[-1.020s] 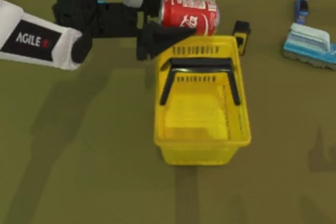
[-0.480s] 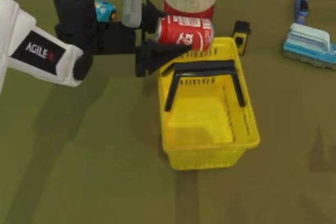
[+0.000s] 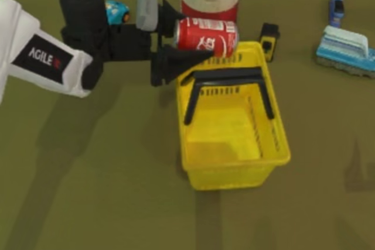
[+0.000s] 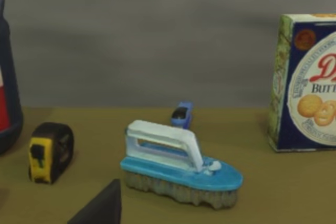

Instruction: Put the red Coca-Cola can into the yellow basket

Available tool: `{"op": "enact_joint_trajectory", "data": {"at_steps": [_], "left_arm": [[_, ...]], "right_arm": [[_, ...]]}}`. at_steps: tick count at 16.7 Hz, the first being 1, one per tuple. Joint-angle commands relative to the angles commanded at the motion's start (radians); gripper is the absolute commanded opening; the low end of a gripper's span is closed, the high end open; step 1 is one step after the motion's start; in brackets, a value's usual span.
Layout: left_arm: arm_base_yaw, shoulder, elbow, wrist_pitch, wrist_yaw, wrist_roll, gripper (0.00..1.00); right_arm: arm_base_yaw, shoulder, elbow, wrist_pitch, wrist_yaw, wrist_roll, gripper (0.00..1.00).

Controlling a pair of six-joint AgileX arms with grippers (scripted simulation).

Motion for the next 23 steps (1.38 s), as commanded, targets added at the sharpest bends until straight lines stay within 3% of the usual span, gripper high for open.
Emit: {"op": "enact_joint_trajectory", "data": {"at_steps": [4, 15, 19, 23], "left_arm": [[0.0, 0.0, 0.0, 0.0, 0.0, 0.0, 0.98], [-0.001, -0.013, -0.002, -0.006, -0.008, -0.002, 1.0], [0.034, -0.152, -0.056, -0.065, -0.101, -0.039, 1.0], [0.091, -0.451, -0.173, -0.181, -0.269, -0.093, 1.0]], "right_arm": [[0.0, 0.0, 0.0, 0.0, 0.0, 0.0, 1.0], [0.005, 0.01, 0.01, -0.009, -0.001, -0.007, 1.0], [0.067, 0.154, 0.155, -0.134, -0.011, -0.094, 1.0], [0.164, 0.461, 0.463, -0.358, -0.015, -0.247, 1.0]]}}
